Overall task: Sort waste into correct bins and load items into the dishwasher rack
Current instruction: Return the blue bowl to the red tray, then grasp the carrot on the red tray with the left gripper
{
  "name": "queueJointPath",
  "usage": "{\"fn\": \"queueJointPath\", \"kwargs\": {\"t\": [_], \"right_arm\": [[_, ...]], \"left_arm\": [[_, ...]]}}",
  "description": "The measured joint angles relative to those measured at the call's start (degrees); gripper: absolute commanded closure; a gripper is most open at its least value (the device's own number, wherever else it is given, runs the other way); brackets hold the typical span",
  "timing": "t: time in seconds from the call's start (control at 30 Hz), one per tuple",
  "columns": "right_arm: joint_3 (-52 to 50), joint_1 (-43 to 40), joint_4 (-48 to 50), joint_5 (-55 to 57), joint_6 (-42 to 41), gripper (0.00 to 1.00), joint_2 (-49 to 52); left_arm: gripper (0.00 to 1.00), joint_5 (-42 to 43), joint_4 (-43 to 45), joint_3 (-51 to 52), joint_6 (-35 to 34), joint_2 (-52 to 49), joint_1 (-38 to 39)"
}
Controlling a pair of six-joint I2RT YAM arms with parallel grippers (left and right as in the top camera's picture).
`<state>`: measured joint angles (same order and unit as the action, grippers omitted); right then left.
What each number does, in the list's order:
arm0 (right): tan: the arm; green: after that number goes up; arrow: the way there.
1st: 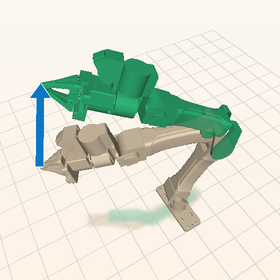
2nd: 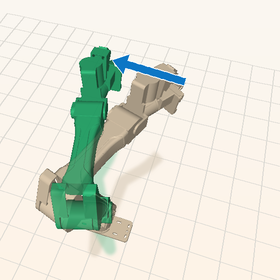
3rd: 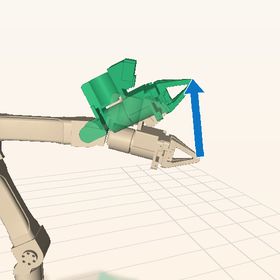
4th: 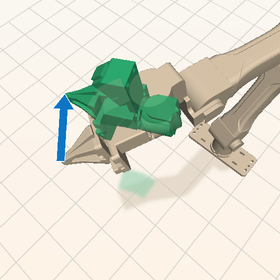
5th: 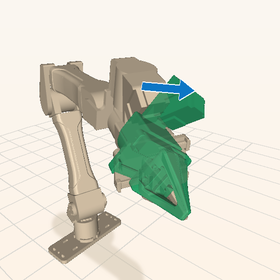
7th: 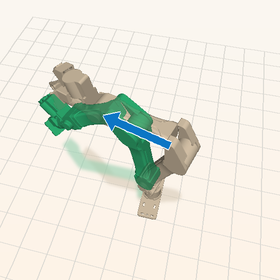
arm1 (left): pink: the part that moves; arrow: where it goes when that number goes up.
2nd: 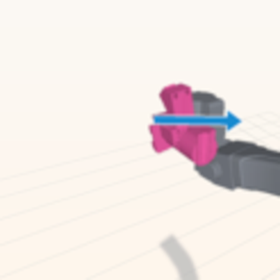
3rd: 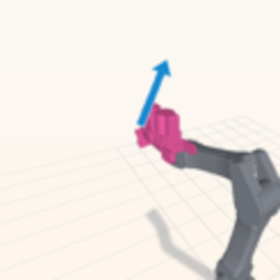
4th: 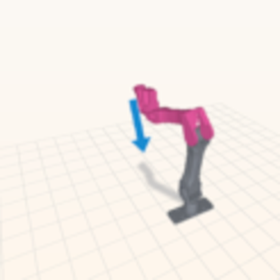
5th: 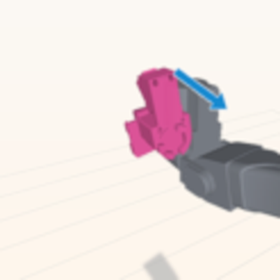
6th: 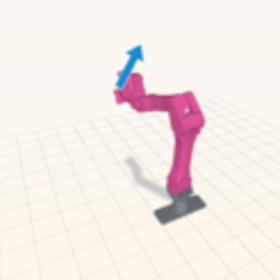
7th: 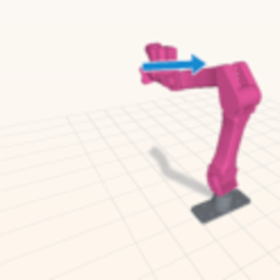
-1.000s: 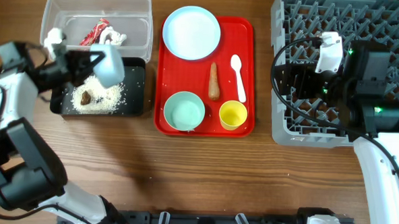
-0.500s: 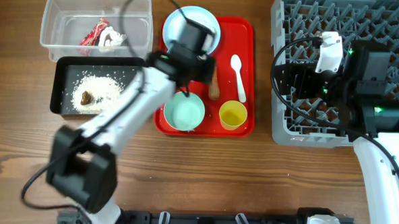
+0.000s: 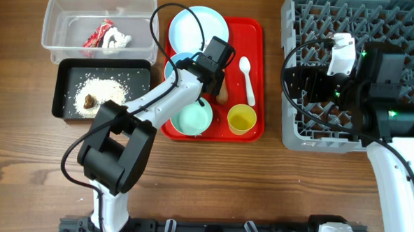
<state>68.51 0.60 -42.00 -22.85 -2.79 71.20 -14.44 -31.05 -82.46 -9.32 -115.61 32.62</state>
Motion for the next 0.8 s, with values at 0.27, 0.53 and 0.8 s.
{"fn": "queueJointPath", "kwargs": {"t": [0.27, 0.53, 0.8], "right_arm": [[0.0, 0.0, -0.52, 0.0, 0.02, 0.0, 0.0], [0.0, 0.0, -0.83, 0.0, 0.02, 0.0, 0.0], [0.0, 0.0, -0.81, 0.0, 0.02, 0.0, 0.0]], "left_arm": [[0.57, 2.32, -0.17, 0.0, -0.11, 0.0, 0.0], [0.46, 5.62, 0.11, -6.43, -0.22, 0.0, 0.0], [0.39, 13.09, -2.51, -8.7, -0.24, -1.75, 0.11]]}}
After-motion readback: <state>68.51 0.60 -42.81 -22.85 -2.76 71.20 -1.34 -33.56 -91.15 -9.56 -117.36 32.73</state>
